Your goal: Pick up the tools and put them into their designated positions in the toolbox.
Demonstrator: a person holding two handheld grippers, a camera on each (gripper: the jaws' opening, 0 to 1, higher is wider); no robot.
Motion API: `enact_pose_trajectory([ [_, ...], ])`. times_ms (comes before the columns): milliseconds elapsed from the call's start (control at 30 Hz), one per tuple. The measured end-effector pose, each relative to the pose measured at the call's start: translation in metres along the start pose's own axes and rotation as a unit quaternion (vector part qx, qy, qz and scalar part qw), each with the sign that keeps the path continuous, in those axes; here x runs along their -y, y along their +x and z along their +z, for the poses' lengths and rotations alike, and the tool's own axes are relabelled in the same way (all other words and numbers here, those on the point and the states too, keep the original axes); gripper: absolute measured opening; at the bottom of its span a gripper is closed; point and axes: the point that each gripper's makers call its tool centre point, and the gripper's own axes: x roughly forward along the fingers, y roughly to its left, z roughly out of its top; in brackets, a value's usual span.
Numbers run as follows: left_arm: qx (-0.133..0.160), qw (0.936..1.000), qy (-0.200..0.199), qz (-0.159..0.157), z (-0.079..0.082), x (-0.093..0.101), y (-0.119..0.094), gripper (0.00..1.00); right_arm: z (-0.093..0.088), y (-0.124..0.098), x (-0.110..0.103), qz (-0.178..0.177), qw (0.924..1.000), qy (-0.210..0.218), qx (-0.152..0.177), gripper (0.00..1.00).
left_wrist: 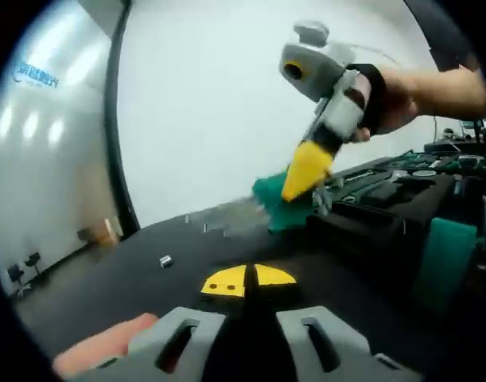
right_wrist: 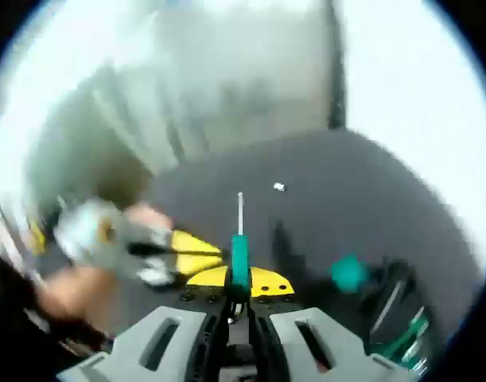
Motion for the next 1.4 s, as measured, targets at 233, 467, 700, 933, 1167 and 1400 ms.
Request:
enact_pose_trajectory([
  [233,-0.015,0.9998,0.012,-0.010,-0.006,0.004,0.002,0.00,-0.079,-0.091,-0.008,0.060,0.9846,0.164,-0.007,0.06],
  [467,-0.031,0.9986,0.041,-0.011,-0.013,0.009,0.007,0.00,-0.155,-0.106,0.024,0.005,0.9843,0.171,-0.041,0.08],
  [700,-0.041,0.9957,0.083,-0.010,-0.019,0.011,0.009,0.01,-0.139,-0.122,0.043,-0.146,0.9885,-0.037,-0.009,0.17],
  [933,-0.050,0.9941,0.096,-0.005,-0.021,0.010,0.010,0.01,-0.116,-0.134,0.026,-0.181,0.9659,-0.159,0.097,0.06],
  [1167,-0.048,0.9930,0.108,-0.005,-0.022,0.011,0.012,0.01,-0.097,-0.129,0.060,-0.172,0.9678,-0.102,0.153,0.00],
  [1400,-0.047,0.9929,0.109,-0.004,-0.021,0.010,0.013,0.01,-0.140,-0.124,0.025,-0.149,0.9322,-0.329,0.019,0.00],
])
